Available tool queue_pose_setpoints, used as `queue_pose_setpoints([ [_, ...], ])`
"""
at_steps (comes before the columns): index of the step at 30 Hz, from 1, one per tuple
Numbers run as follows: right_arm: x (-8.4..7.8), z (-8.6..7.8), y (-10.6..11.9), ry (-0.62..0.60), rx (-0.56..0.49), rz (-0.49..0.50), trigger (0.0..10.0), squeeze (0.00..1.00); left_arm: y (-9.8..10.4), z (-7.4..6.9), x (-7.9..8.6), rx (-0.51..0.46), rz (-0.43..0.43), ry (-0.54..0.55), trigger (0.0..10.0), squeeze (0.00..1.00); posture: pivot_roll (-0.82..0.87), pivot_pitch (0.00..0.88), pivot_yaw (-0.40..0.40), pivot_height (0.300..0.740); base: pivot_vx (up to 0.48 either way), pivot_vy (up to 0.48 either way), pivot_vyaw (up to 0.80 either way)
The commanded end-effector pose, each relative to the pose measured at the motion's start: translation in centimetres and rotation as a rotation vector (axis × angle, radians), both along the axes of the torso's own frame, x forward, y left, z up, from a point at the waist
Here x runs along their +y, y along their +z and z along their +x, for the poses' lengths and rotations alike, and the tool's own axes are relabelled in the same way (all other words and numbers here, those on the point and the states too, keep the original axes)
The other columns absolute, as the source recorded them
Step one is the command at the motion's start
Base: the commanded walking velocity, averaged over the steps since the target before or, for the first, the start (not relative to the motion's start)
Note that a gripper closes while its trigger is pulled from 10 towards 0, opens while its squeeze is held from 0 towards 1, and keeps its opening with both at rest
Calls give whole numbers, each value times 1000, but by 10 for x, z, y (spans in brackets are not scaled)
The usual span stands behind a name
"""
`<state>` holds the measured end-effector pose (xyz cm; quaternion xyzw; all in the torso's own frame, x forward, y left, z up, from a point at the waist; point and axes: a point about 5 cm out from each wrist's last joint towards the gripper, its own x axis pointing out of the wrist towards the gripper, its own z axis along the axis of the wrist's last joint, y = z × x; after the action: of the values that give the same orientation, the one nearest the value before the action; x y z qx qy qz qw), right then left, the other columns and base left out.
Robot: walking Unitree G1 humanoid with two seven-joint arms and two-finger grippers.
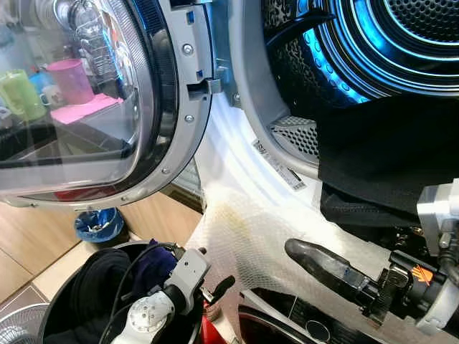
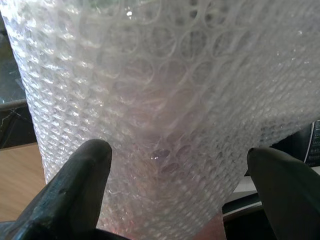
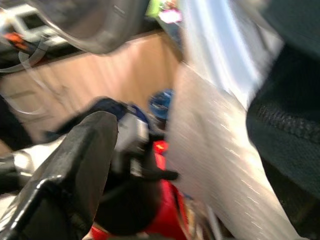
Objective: Clothes washing
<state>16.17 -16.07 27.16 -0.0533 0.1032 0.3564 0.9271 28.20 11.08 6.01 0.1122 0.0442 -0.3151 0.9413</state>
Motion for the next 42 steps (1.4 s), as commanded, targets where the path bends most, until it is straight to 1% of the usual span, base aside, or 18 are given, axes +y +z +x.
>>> queue_pose_setpoints([
  [1, -2, 2, -3, -31, -14, -41, 10000, 0, -14, -7, 1, 71, 19, -9, 10000, 0, -87, 63, 70, 740, 0, 0, 0],
  [3, -7, 4, 1, -69, -48, -2, 10000, 0, -14, -7, 1, 71, 19, -9, 10000, 0, -87, 63, 69, 740, 0, 0, 0],
  [4, -11, 6, 6, -97, -100, 25, 10000, 0, -14, -8, 1, 71, 19, -9, 10000, 0, -85, 62, 67, 740, 0, 0, 0],
  [5, -11, 6, 6, -97, -100, 25, 10000, 0, -14, -8, 1, 71, 19, -9, 10000, 0, -85, 62, 67, 740, 0, 0, 0],
  [6, -12, 4, 12, -92, -137, 70, 10000, 0, -14, -8, 1, 71, 19, -9, 10000, 0, -85, 64, 66, 740, 0, 0, 0],
  [12, -18, -8, 18, -79, -219, 168, 10000, 0, -14, -8, 1, 70, 18, -7, 10000, 0, -82, 64, 64, 740, 0, 0, 0],
  [17, -15, -15, 18, -42, -254, 164, 10000, 0, -14, -8, 1, 70, 17, -8, 10000, 0, -87, 65, 66, 740, 0, 0, 0],
  [22, -15, -16, 31, -22, -350, 202, 10000, 0, -14, -7, 0, 67, 15, -12, 10000, 0, -88, 65, 67, 740, 0, 0, 0],
  [26, -15, -14, 36, 11, -379, 216, 10000, 0, -13, -7, 0, 65, 13, -8, 10000, 0, -85, 59, 66, 740, 0, 0, 0],
  [29, -17, -7, 39, -1, -399, 218, 10000, 0, -13, -7, 0, 63, 12, -5, 10000, 0, -81, 56, 65, 740, 0, 0, 0],
  [31, -18, 9, 47, -30, -440, 229, 10000, 0, -13, -6, -1, 62, 10, -4, 10000, 0, -82, 55, 65, 740, 0, 0, 0],
  [32, -18, 9, 47, -30, -440, 229, 10000, 0, -13, -6, -1, 62, 10, -4, 10000, 0, -82, 55, 65, 740, 0, 0, 0],
  [34, -19, 19, 53, -48, -462, 234, 10000, 0, -13, -6, -1, 61, 9, -3, 10000, 0, -82, 55, 65, 740, 0, 0, 0],
  [36, -22, 32, 60, -80, -489, 236, 10000, 0, -13, -6, -1, 60, 9, -3, 10000, 0, -82, 53, 62, 740, 0, 0, 0],
  [37, -24, 50, 71, -123, -525, 238, 10000, 0, -13, -6, -1, 59, 9, -1, 10000, 0, -82, 53, 62, 740, 0, 0, 0],
  [38, -25, 58, 77, -142, -544, 239, 10000, 0, -13, -6, -2, 58, 8, 0, 10000, 0, -82, 53, 59, 740, 0, 0, 0],
  [41, -26, 81, 99, -214, -599, 270, 10000, 0, -13, -7, -2, 59, 7, 2, 10000, 0, -80, 50, 56, 740, 0, 0, 0],
  [42, -26, 84, 102, -221, -600, 278, 10000, 0, -13, -7, -2, 59, 7, 2, 10000, 0, -80, 50, 56, 740, 0, 0, 0],
])
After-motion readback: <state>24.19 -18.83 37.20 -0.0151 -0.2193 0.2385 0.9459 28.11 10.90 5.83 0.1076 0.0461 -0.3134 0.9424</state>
